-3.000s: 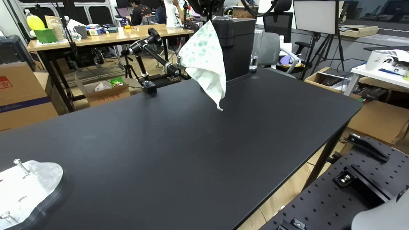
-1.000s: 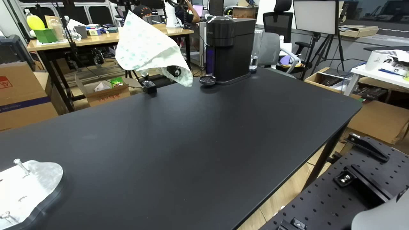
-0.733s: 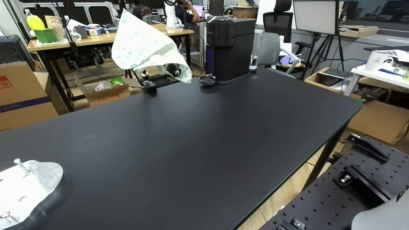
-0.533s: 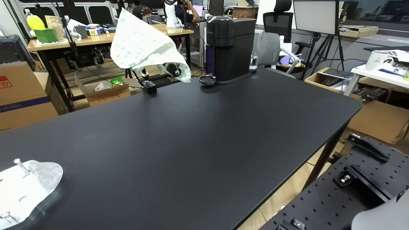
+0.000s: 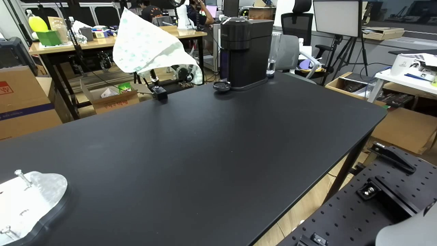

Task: Put the towel on the rack.

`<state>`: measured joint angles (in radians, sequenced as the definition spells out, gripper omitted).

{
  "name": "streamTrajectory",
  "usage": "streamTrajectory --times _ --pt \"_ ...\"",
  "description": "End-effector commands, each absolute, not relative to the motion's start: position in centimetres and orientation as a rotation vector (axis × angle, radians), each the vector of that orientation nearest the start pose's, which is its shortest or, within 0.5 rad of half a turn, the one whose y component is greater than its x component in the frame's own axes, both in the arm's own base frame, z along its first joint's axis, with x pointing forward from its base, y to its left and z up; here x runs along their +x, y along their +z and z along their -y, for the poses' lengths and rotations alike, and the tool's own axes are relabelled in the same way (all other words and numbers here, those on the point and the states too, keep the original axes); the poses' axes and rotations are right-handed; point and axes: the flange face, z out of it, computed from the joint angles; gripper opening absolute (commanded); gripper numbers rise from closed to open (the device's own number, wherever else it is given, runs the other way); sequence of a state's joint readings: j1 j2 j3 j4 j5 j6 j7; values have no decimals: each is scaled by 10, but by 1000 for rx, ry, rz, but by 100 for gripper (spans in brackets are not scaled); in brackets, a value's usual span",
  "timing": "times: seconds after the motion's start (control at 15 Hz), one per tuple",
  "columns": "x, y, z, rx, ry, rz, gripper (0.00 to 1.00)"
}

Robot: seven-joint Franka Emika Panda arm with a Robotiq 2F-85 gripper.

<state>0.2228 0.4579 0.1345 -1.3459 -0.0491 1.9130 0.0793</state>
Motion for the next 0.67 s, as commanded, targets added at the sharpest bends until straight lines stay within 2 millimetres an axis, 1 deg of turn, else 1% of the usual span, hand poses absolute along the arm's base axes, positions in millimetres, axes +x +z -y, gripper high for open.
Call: streamTrajectory --times 0.0,0.07,0.2,0.33,0.4,0.47,0.6 --pt "663 454 -157 -3042 -168 313 1" --pt "662 447 -140 -3035 -171 284 1" --pt "658 427 -94 -3020 -158 221 1" --pt "652 412 -59 -3012 -150 181 1" --pt "649 405 -45 -3010 -143 169 1" --pt "647 400 -36 -3011 -135 165 1" --pt "643 393 -27 -3015 -121 166 1"
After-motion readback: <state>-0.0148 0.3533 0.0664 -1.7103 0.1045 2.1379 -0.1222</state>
